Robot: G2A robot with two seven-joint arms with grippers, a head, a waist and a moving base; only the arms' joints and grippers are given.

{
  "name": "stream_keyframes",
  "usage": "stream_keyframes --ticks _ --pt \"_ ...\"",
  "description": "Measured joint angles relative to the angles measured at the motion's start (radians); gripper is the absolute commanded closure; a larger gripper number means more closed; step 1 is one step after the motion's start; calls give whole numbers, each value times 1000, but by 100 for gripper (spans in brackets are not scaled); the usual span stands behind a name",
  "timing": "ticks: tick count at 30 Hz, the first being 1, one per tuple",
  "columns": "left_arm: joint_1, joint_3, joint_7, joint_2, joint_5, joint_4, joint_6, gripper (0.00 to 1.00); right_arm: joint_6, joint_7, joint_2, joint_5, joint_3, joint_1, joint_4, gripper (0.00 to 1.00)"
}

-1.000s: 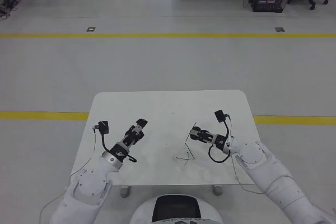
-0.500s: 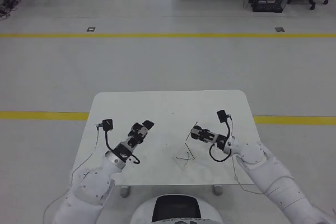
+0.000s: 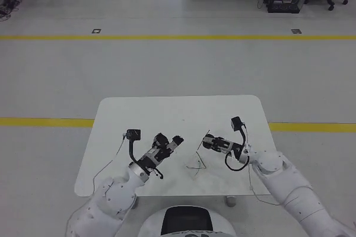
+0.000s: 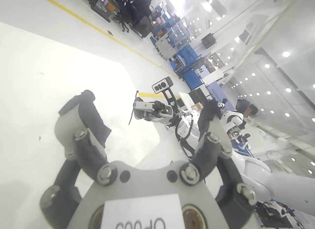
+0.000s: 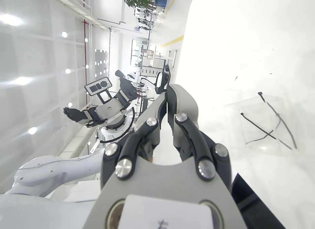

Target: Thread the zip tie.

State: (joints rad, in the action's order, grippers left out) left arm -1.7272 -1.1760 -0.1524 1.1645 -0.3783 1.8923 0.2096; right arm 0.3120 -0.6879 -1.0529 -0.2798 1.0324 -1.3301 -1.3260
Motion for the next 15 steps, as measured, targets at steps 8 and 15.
stream_keyframes --ticks 8,15 --pt "18 13 -7 0 -45 -8 -2 0 -8 10 -2 -7 -1 -5 -6 100" --pt "84 102 -35 6 -180 -44 8 0 -16 -49 -9 -110 12 3 28 100"
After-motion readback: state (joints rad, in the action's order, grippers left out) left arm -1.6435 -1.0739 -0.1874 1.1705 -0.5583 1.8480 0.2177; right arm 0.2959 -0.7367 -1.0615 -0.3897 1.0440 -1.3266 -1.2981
